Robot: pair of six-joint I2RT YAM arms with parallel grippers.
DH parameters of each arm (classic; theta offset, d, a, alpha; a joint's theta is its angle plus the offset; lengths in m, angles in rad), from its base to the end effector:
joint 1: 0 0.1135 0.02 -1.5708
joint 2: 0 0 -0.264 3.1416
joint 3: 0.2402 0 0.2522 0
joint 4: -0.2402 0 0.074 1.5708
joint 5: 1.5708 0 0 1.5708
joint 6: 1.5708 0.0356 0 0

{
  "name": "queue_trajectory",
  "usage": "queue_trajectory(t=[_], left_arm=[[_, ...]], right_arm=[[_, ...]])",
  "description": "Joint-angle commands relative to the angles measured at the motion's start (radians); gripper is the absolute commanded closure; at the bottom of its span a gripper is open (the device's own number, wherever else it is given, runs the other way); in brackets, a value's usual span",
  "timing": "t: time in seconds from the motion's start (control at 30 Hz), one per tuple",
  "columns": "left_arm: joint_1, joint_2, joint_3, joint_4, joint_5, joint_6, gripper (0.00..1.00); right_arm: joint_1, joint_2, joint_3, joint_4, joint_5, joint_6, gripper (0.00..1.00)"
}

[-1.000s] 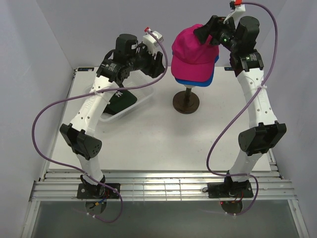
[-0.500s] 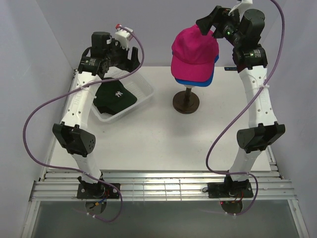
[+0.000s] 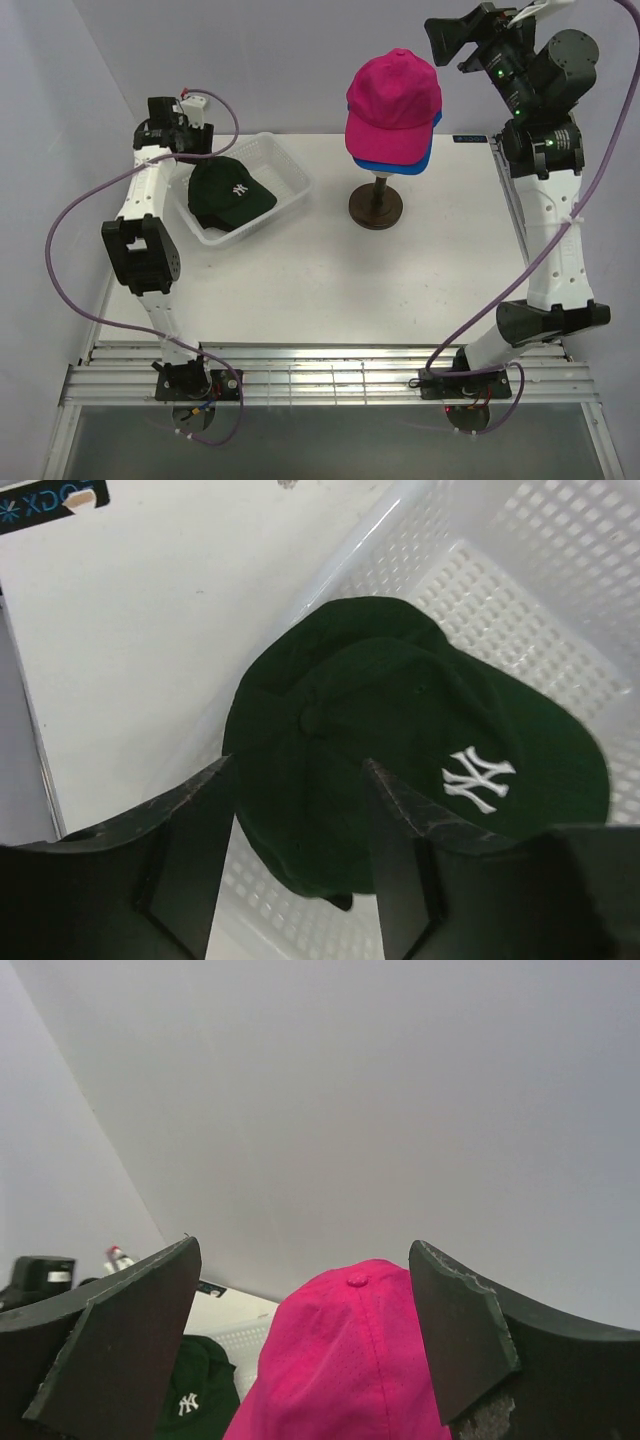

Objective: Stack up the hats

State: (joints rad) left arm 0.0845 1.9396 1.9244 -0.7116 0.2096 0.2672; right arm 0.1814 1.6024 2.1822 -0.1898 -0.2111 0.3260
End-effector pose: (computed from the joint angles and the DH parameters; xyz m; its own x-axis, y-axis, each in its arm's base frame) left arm 0.4414 0.0300 0.3437 -0.6195 0.2067 -0.7573 0.2446 0.9675 0.0640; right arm 0.2948 0.0616 0.6031 0.2367 0.3618 -0.9017 -0.4674 0.8560 0.2207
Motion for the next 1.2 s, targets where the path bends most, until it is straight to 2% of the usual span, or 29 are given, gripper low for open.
queue_trajectory(t=[0.0, 0.07, 0.2, 0.3, 0.33, 0.4, 0.6, 0.73, 0.83, 0.97, 1.0, 1.03, 1.1, 1.17], left_arm=[[0.001, 0.059, 0.044, 0.028, -0.038, 0.03, 0.39], [0.009, 0.094, 0.045, 0.012, -0.039, 0.029, 0.45], [0.009, 0.119, -0.025, 0.003, -0.036, 0.029, 0.48], [0.008, 0.111, -0.054, 0.027, -0.045, 0.017, 0.69], [0.009, 0.105, -0.056, 0.031, -0.042, 0.007, 0.85], [0.009, 0.082, -0.048, 0.031, -0.03, -0.005, 1.0], [0.009, -0.045, 0.021, 0.015, 0.083, -0.072, 1.0], [0.009, -0.151, 0.059, 0.043, 0.152, -0.149, 1.0], [0.009, -0.215, 0.08, 0.052, 0.206, -0.207, 1.0], [0.009, -0.273, 0.13, 0.049, 0.238, -0.255, 1.0], [0.008, -0.283, 0.155, 0.046, 0.244, -0.258, 1.0], [0.009, -0.289, 0.171, 0.037, 0.255, -0.258, 1.0], [0.009, -0.31, 0.203, 0.026, 0.269, -0.302, 1.0], [0.009, -0.324, 0.252, 0.008, 0.307, -0.344, 1.0]], right_arm=[[0.01, -0.081, -0.071, 0.059, 0.004, -0.031, 0.1], [0.013, -0.119, -0.105, 0.058, 0.009, -0.047, 0.11], [0.015, -0.165, -0.185, 0.062, 0.032, -0.067, 0.11], [0.015, -0.171, -0.19, 0.055, 0.016, -0.067, 0.11], [0.018, -0.17, -0.185, 0.049, 0.012, -0.067, 0.11], [0.023, -0.168, -0.174, 0.032, 0.009, -0.07, 0.11], [0.116, -0.174, -0.111, -0.036, -0.008, -0.215, 0.11], [0.274, -0.202, -0.13, -0.079, -0.04, -0.455, 0.11], [0.415, -0.24, -0.243, -0.054, -0.011, -0.591, 0.11], [0.608, -0.354, -0.488, 0.088, 0.076, -0.892, 0.1], [0.653, -0.375, -0.597, 0.184, 0.137, -0.942, 0.1], [0.737, -0.406, -0.646, 0.244, 0.166, -0.987, 0.1], [0.815, -0.427, -0.741, 0.414, 0.281, -1.102, 0.07], [0.924, -0.446, -0.905, 0.542, 0.375, -1.2, 0.06]])
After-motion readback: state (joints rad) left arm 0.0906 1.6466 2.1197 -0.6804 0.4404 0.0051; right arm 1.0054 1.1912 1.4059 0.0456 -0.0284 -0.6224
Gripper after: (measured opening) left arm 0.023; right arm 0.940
